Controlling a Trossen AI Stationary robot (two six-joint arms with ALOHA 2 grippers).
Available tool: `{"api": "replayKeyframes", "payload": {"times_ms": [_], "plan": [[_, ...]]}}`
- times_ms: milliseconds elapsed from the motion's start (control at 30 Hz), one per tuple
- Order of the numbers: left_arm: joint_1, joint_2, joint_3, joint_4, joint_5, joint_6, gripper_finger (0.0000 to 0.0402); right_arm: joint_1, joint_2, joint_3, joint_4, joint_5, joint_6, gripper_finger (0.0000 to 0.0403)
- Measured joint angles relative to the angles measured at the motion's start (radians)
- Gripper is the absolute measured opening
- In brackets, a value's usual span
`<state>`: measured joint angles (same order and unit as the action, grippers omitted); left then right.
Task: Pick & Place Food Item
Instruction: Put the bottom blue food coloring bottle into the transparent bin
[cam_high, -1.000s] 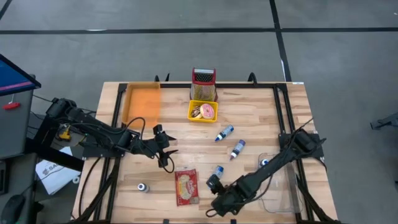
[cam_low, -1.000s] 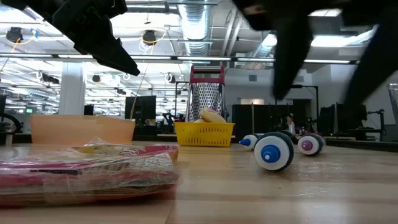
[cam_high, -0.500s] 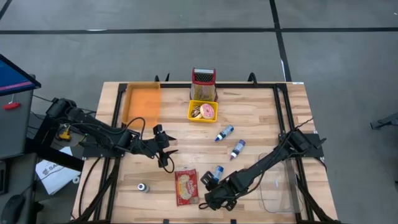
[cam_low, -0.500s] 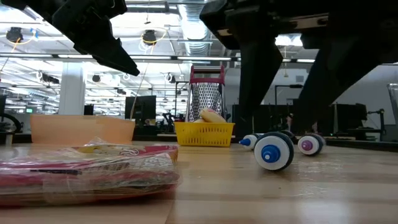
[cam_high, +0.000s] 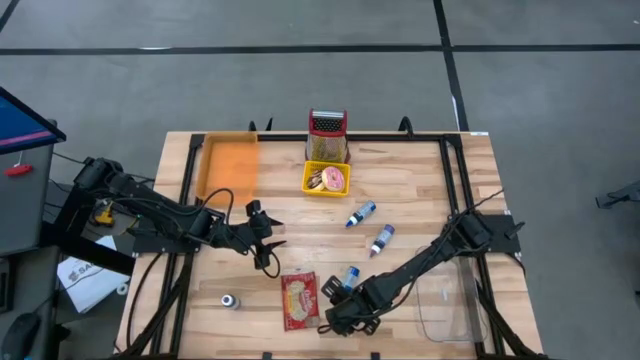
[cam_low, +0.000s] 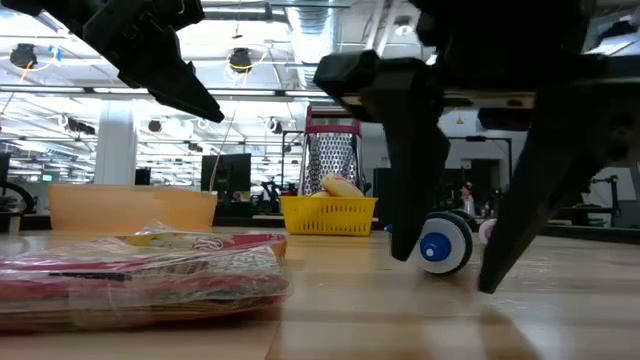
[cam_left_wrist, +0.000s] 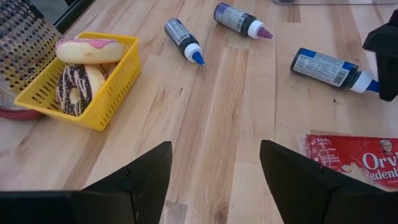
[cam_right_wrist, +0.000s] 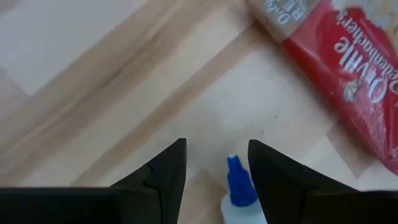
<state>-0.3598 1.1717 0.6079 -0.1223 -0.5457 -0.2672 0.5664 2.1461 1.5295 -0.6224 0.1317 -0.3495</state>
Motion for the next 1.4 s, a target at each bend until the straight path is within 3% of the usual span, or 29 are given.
{"api": "replayKeyframes", "payload": {"times_ms": [367, 833, 933, 1067, 1400], "plan": [[0.000, 0.000, 0.000, 0.000, 0.000, 0.000, 0.0239, -0.024, 0.002, 0.000, -0.039, 0.025, -0.024, 0.0154], [0.000, 0.000, 0.000, 0.000, 0.000, 0.000, 0.0239, -0.052, 0.001, 0.000, -0.077, 0.027, -0.025, 0.0023], [0.000, 0.000, 0.000, 0.000, 0.000, 0.000, 0.0239, -0.051, 0.001, 0.018, -0.092, 0.050, -0.025, 0.0017], [0.000, 0.000, 0.000, 0.001, 0.000, 0.000, 0.0239, -0.043, 0.001, 0.068, -0.120, 0.134, -0.025, 0.0016], [-0.003, 0.000, 0.000, 0.003, 0.001, -0.001, 0.0239, 0.005, -0.001, 0.347, -0.492, 0.288, 0.143, 0.0002]]}}
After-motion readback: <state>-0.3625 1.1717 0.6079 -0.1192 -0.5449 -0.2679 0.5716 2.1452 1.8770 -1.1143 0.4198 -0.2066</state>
